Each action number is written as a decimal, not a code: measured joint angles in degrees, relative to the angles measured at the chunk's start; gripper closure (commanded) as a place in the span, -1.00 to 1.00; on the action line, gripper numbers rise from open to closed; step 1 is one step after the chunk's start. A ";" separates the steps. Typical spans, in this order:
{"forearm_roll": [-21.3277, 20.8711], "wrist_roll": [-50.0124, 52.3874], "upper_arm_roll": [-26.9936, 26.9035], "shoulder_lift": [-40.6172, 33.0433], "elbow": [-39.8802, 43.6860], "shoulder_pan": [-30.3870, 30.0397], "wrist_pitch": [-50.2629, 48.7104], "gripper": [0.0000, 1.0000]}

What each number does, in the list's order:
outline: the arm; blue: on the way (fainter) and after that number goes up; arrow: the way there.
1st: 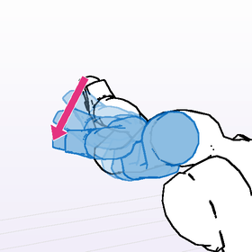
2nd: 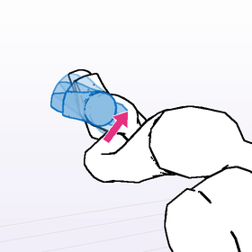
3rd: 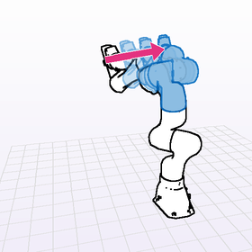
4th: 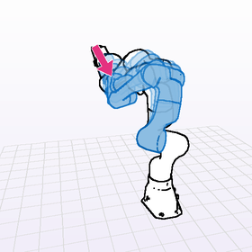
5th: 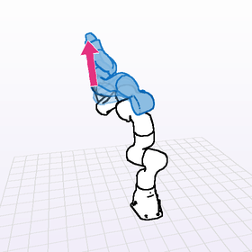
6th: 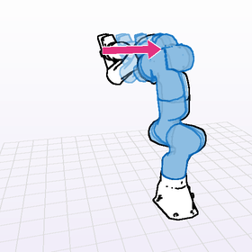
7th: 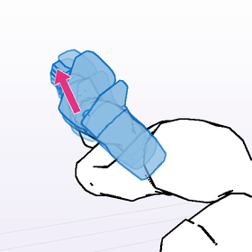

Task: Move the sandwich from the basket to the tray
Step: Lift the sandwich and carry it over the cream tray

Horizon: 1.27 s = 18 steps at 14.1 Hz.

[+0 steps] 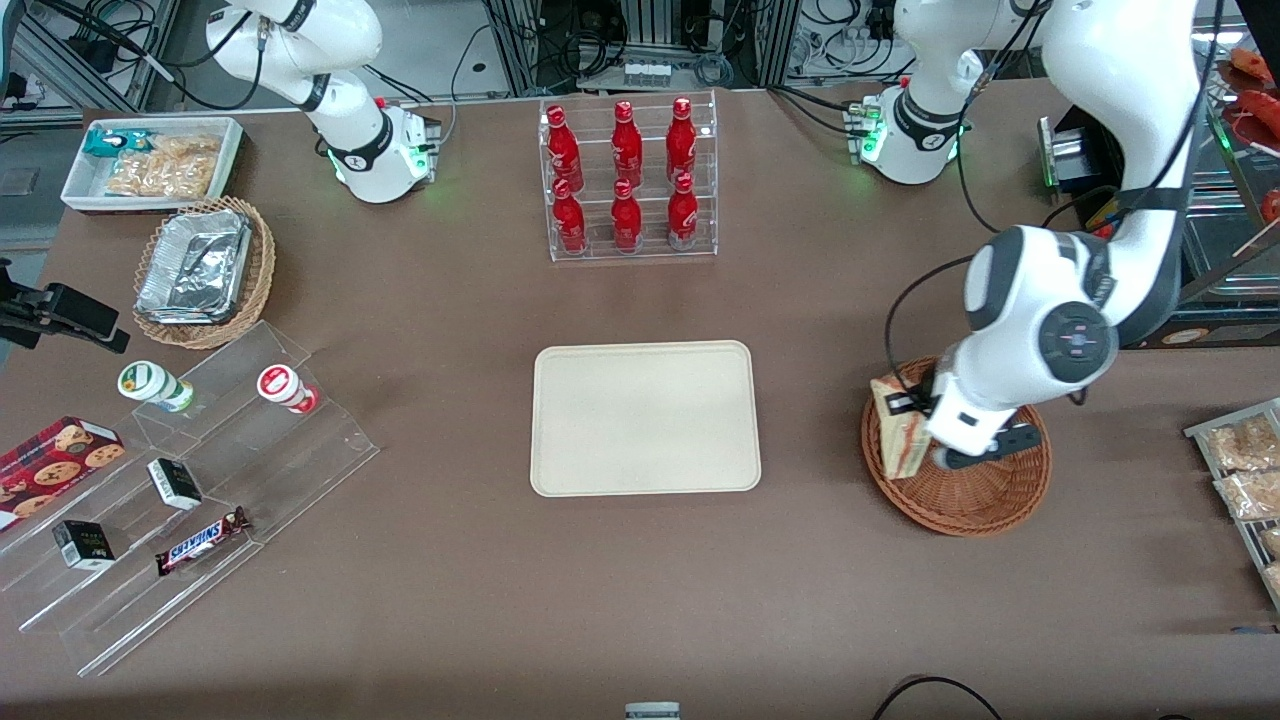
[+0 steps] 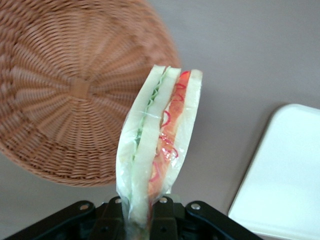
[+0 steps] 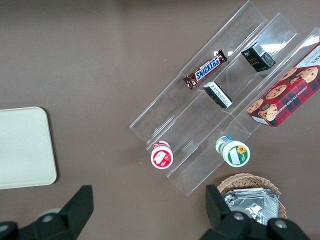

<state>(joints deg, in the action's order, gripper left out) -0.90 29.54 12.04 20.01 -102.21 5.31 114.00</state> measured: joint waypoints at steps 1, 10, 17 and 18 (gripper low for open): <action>-2.47 2.75 0.80 1.89 2.32 2.29 -0.26 0.73; -5.62 22.34 1.43 19.26 20.75 22.61 -0.96 0.75; -5.62 32.04 1.41 25.04 25.94 28.83 1.72 0.74; -5.62 32.55 1.41 25.65 25.98 29.24 2.14 0.73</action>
<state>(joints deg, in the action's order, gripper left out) -6.52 62.09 13.46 45.66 -76.23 34.55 116.15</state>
